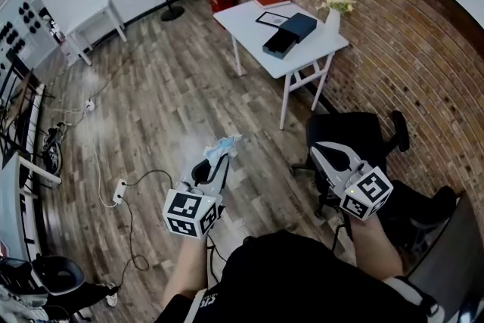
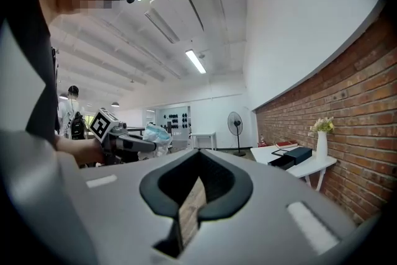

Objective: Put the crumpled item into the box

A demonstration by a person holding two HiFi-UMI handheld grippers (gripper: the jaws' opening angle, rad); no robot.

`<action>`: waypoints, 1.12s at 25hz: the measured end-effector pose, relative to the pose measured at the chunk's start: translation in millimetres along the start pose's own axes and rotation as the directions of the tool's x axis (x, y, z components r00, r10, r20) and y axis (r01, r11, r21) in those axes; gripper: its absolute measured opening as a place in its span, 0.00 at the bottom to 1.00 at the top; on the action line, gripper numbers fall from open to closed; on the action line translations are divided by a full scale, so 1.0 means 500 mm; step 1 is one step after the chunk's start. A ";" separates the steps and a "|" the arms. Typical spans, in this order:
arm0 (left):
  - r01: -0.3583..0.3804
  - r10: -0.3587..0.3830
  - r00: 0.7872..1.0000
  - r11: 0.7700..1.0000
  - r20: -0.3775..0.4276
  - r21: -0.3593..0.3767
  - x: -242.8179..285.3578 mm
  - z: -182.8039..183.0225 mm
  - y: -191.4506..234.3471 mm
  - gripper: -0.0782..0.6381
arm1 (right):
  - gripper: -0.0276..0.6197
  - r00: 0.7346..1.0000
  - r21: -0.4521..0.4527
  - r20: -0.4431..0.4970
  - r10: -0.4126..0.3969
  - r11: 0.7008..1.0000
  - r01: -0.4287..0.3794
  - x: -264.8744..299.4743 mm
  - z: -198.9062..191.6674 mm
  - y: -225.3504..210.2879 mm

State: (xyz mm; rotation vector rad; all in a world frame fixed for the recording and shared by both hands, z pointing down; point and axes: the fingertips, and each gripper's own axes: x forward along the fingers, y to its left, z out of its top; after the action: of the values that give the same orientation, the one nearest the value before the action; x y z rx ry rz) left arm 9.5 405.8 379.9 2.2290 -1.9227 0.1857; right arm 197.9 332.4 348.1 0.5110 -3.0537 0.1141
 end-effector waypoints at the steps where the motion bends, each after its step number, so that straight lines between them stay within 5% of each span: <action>1: -0.005 0.005 1.000 1.000 0.002 0.004 0.002 0.003 -0.003 0.20 | 0.04 1.000 -0.001 0.004 -0.001 1.000 0.001 -0.005 0.003 -0.003; 18: -0.035 0.035 0.999 0.999 -0.001 0.020 0.064 0.045 -0.092 0.20 | 0.04 0.996 0.117 0.061 0.073 0.990 -0.079 -0.090 -0.017 -0.040; 28: -0.076 0.076 0.997 0.995 0.001 -0.060 0.156 0.018 0.023 0.20 | 0.04 1.000 0.173 0.027 0.006 0.985 -0.011 -0.011 -0.043 -0.114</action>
State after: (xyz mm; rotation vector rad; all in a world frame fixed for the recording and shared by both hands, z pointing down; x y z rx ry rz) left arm 9.7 327.1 388.7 2.1218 -1.9893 0.1333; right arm 222.4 282.4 373.0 0.5121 -3.0888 0.3795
